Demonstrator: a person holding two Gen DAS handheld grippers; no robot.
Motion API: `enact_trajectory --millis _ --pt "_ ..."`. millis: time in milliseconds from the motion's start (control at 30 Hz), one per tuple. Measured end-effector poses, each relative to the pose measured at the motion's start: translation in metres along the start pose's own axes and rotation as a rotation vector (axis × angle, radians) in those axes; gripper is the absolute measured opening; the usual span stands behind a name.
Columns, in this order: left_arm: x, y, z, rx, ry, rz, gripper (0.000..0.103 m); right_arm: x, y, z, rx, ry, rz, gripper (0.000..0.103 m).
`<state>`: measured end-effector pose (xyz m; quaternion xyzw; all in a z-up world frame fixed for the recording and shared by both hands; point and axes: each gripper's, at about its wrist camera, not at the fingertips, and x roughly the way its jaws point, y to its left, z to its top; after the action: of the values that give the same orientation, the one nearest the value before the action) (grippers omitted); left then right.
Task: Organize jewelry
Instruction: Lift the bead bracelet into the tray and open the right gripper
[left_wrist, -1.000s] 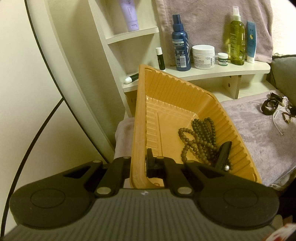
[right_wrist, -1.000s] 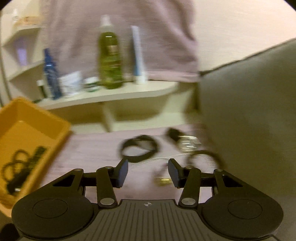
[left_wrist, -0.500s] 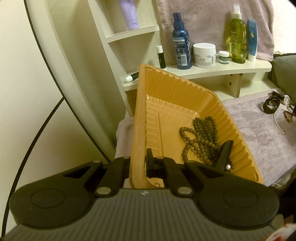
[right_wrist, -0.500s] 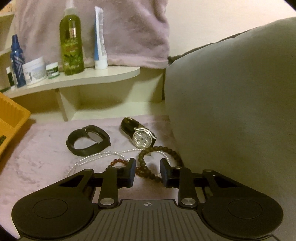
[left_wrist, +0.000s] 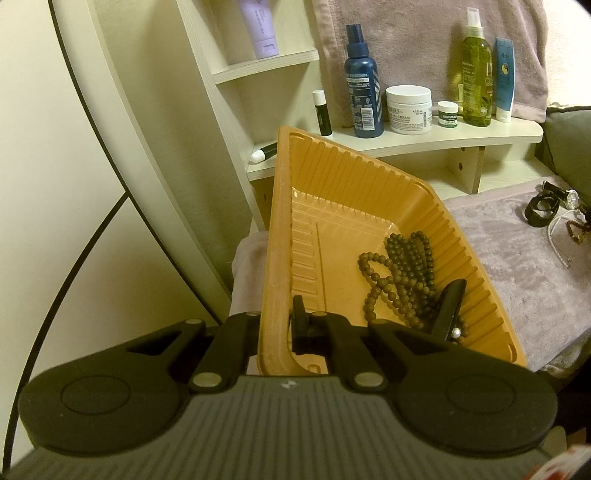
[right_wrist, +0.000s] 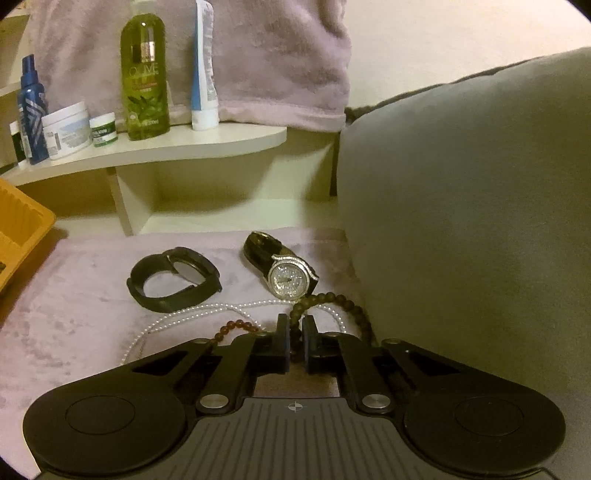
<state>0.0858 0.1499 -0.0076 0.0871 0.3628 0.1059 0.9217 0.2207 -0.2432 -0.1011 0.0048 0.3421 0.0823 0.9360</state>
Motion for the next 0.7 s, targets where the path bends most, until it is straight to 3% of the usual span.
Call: enact_trajectory --millis 700 --pt "0.001 0.001 -0.001 -0.002 -0.003 0.0 0.004 -0.063 0.014 0.021 0.059 -0.116 0.134 0.006"
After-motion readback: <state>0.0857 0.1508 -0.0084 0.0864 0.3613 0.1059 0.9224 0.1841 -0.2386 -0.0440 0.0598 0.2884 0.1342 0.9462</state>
